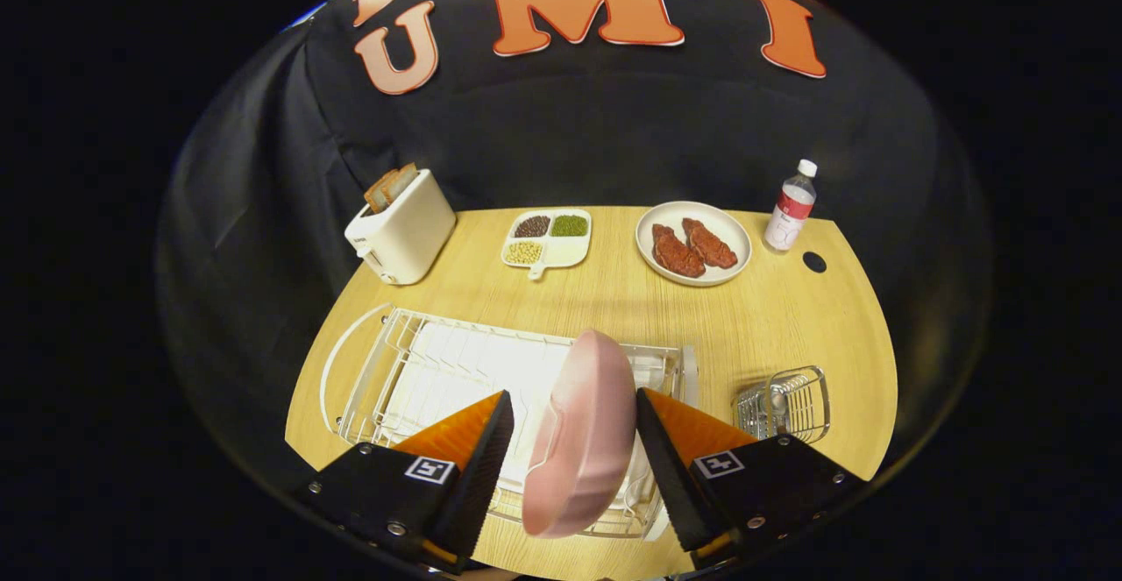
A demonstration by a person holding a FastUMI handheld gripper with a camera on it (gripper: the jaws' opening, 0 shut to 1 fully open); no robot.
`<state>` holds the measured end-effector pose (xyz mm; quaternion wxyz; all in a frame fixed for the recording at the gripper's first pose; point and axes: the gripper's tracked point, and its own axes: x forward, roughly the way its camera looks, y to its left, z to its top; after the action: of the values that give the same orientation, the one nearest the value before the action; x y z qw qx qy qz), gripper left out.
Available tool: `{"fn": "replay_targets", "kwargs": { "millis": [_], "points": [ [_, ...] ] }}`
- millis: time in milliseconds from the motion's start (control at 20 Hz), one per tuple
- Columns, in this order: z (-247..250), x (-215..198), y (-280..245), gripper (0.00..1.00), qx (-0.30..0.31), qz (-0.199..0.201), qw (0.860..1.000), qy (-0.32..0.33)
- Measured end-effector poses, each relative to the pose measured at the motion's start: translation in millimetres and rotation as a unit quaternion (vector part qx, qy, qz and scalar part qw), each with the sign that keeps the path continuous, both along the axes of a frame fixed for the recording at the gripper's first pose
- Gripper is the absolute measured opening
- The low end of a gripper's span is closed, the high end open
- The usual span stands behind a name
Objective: Take the plate from the dish rack, then take the spoon from the basket and place it into the plate.
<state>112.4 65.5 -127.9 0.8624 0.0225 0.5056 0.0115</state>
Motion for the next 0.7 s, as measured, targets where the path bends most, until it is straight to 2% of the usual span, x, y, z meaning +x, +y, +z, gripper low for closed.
{"fn": "replay_targets", "kwargs": {
  "millis": [150, 500, 700],
  "points": [
    [-15, 1, 2, 0.76, 0.004, -0.012, 0.999, 0.039],
    [-46, -3, -5, 0.64, -0.034, -0.024, 0.995, 0.090],
    [-64, -13, -2, 0.49, -0.046, -0.032, 0.992, 0.114]
  ]
}}
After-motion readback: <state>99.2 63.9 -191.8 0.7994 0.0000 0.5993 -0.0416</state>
